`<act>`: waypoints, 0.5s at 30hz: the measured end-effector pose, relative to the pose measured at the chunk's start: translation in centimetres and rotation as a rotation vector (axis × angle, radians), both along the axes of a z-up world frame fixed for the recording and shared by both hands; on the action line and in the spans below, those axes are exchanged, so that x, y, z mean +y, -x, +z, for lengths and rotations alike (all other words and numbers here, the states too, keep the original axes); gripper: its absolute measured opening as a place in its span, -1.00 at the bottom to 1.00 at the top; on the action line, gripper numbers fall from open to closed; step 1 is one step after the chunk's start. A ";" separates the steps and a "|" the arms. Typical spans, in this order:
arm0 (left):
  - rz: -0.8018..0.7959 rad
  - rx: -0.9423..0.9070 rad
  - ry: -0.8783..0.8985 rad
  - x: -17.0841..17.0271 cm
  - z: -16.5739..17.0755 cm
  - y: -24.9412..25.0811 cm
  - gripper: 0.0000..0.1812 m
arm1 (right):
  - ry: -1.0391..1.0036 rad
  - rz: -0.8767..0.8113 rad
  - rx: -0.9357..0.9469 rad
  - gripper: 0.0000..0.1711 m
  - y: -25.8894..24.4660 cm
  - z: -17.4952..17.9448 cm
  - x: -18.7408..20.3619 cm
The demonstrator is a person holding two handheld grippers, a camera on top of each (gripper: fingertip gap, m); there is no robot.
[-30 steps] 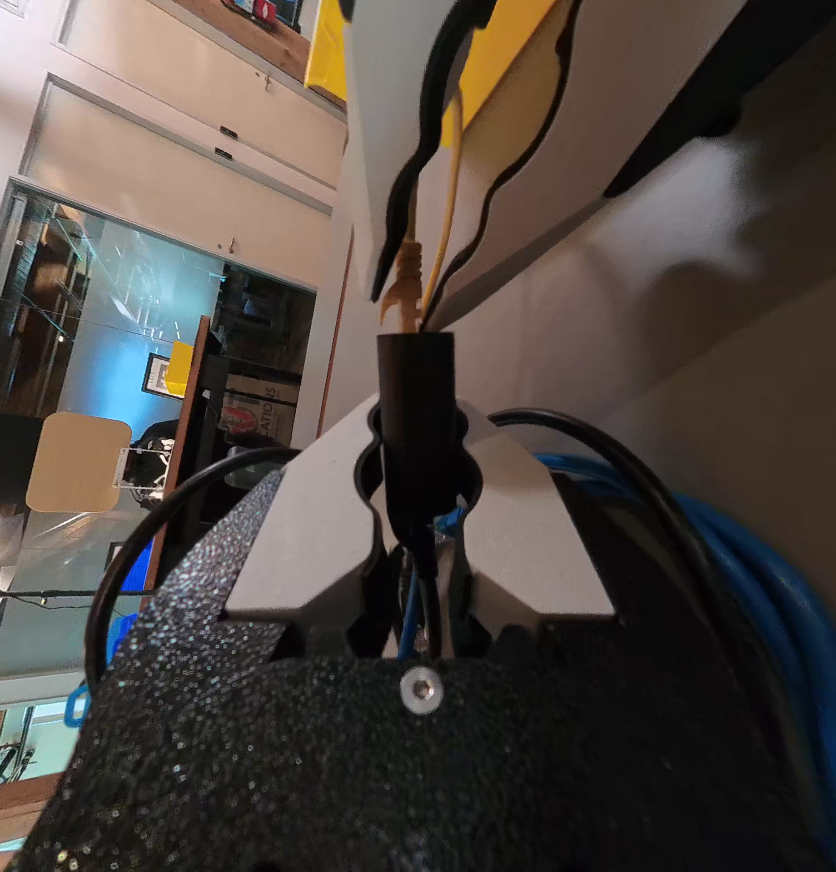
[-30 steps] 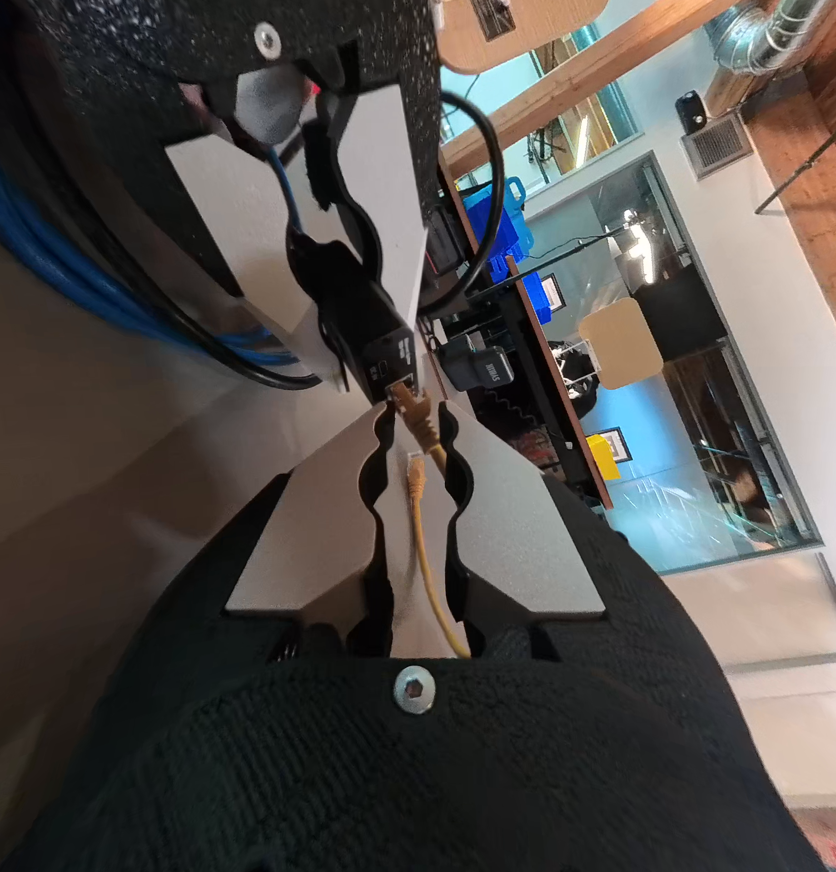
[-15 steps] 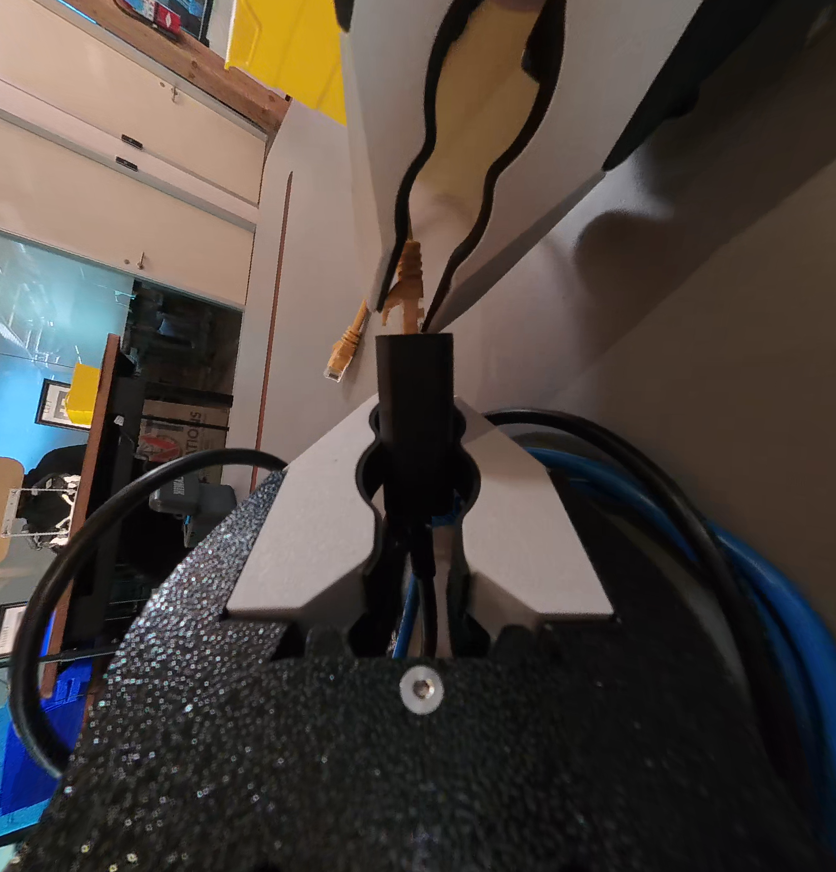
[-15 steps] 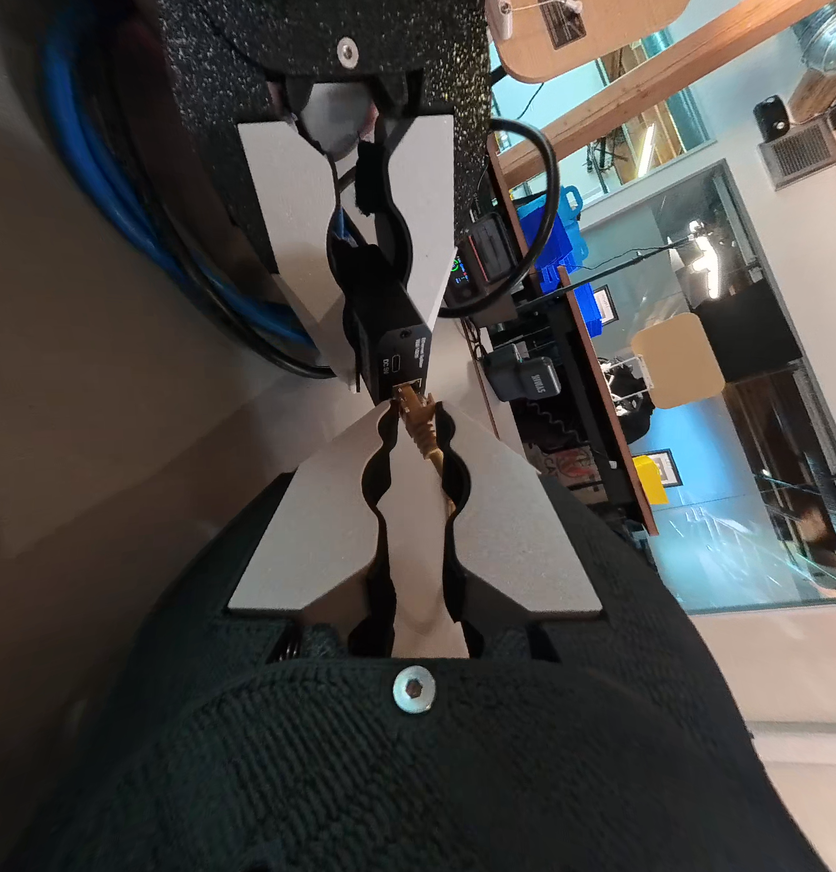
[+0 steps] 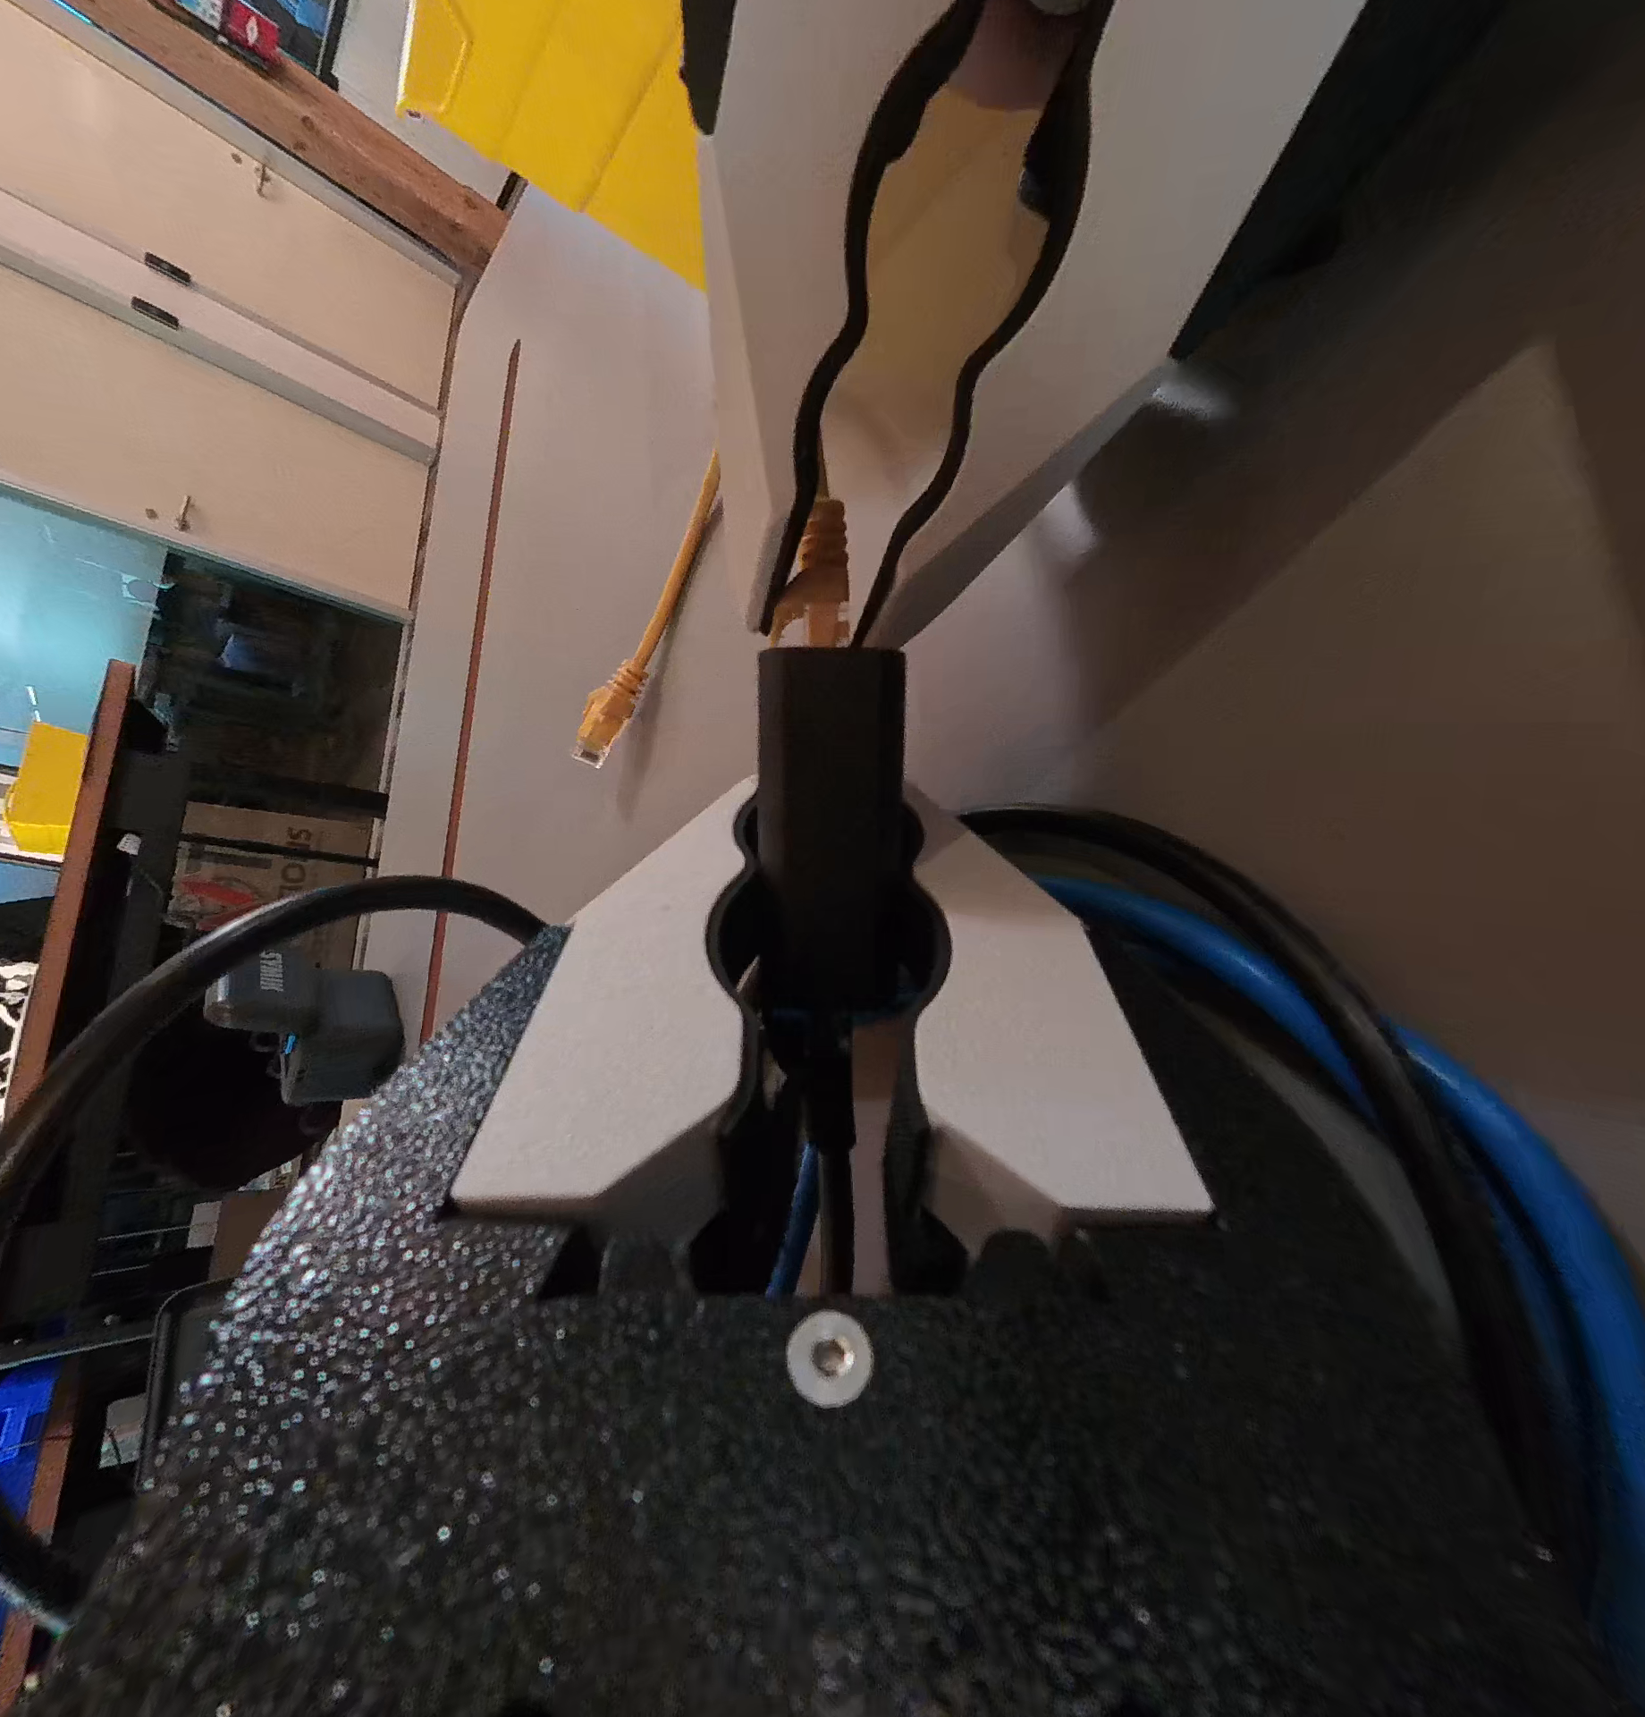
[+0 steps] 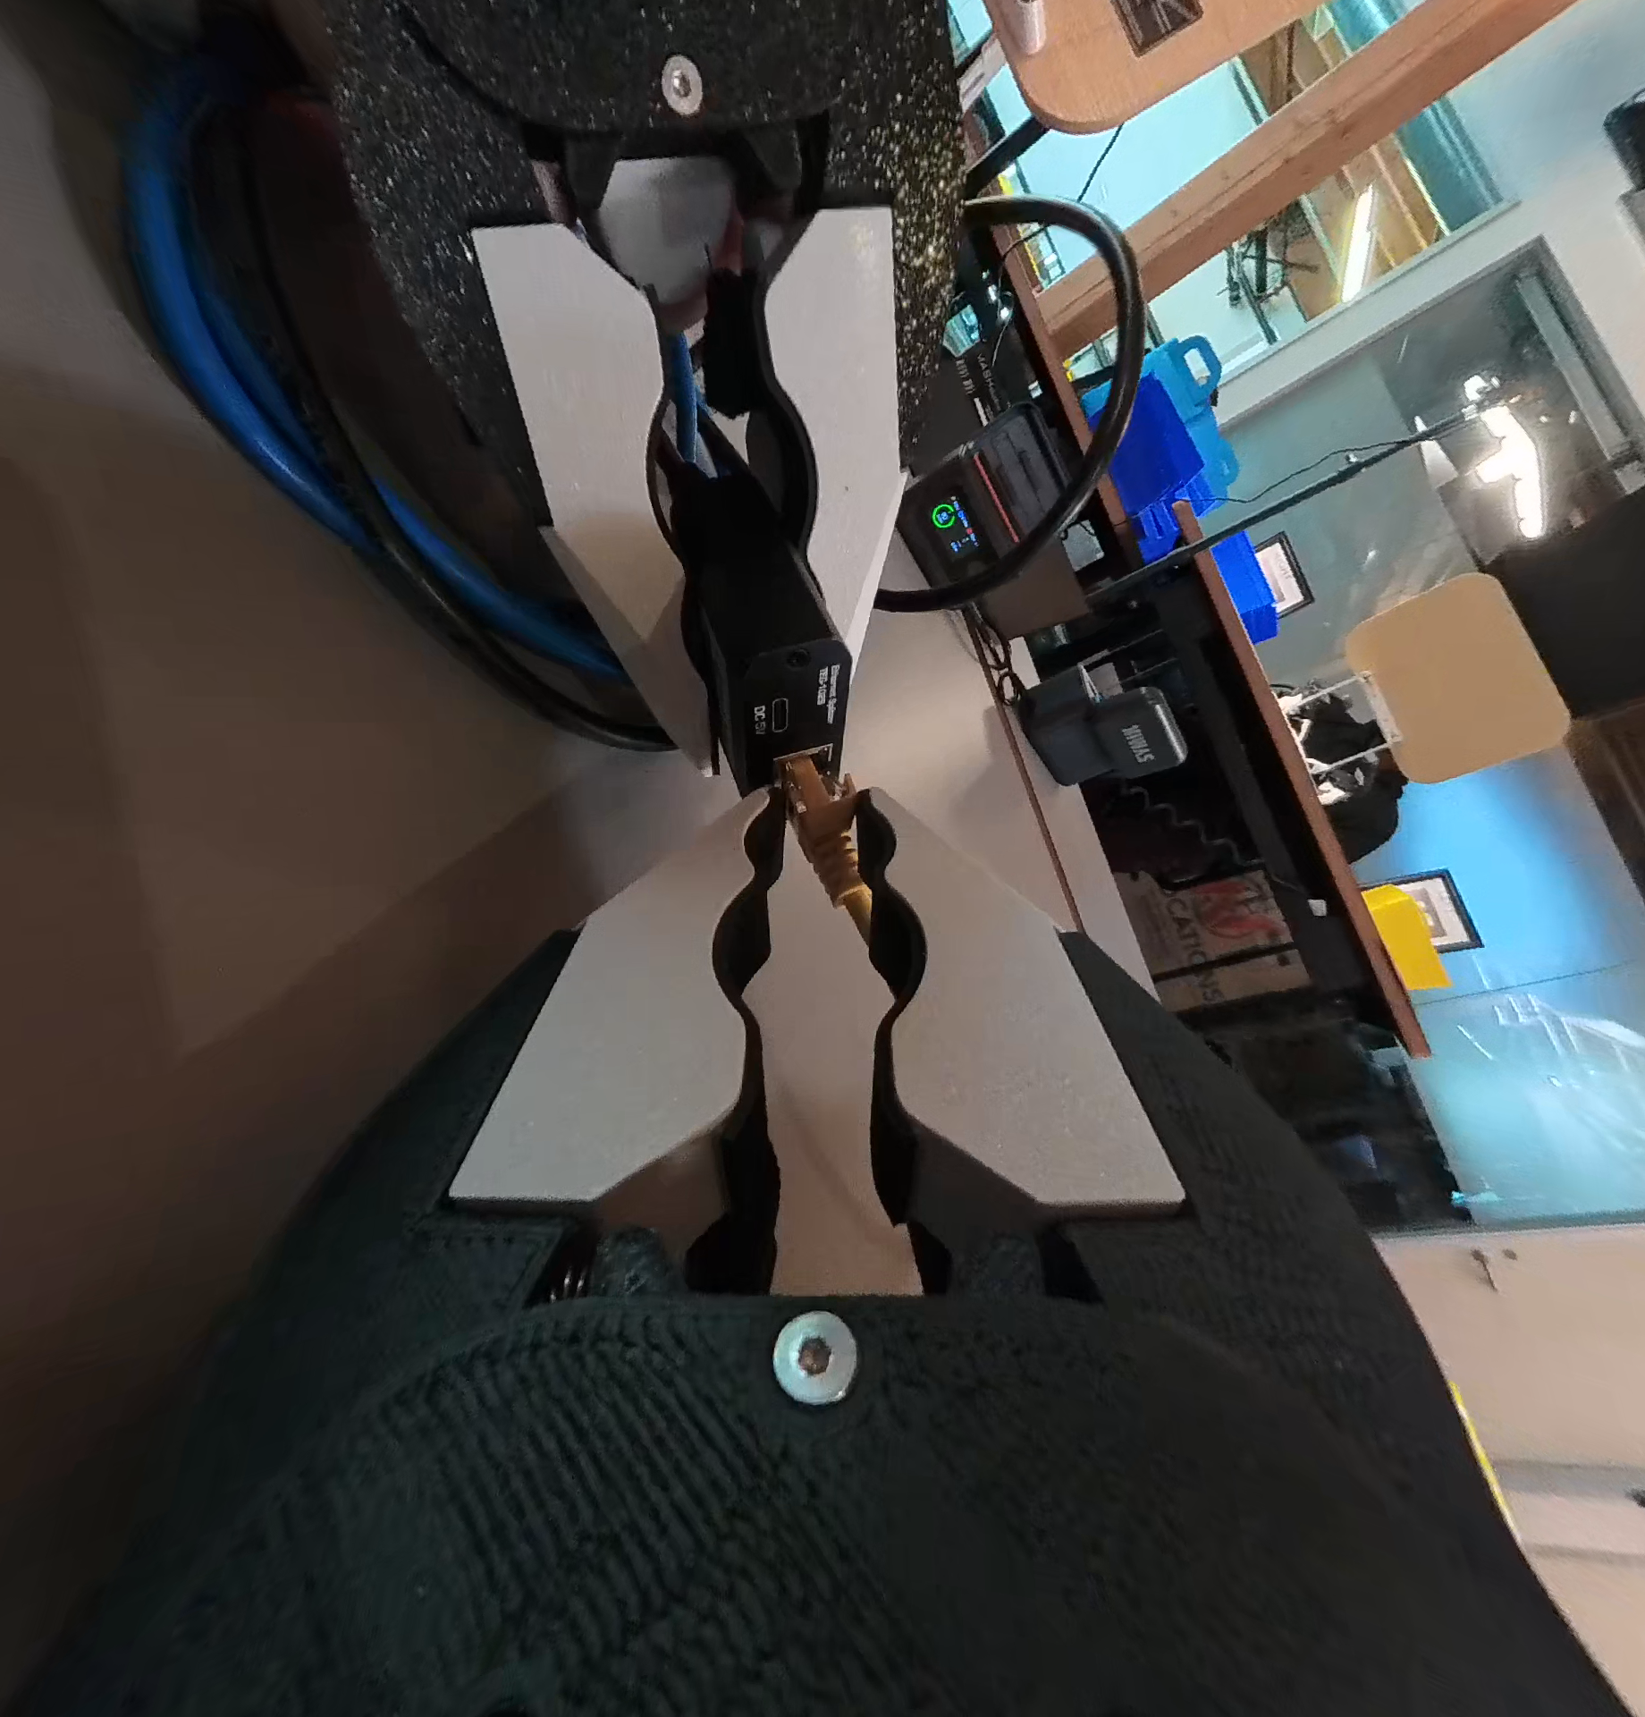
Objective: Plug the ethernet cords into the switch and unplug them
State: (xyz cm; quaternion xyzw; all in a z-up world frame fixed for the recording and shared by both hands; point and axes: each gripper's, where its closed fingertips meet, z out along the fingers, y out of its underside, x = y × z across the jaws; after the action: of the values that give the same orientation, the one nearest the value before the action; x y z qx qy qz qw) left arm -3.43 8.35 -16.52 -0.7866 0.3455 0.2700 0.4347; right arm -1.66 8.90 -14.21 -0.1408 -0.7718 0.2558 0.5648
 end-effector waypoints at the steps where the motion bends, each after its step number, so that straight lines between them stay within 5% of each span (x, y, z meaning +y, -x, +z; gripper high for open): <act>1: -0.003 0.000 0.004 0.0 -0.1 0.0 -0.75 | -0.002 -0.001 -0.003 -0.85 0.0 -0.1 0.0; 15: -0.001 0.026 -0.003 0.1 -0.1 0.1 -0.75 | -0.054 -0.051 0.013 -0.75 0.4 -0.2 0.7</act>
State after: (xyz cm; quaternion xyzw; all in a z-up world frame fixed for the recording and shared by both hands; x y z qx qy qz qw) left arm -3.58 8.44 -16.61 -0.7822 0.3512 0.2804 0.4315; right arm -2.02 9.61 -14.41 -0.1436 -0.7709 0.2212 0.5799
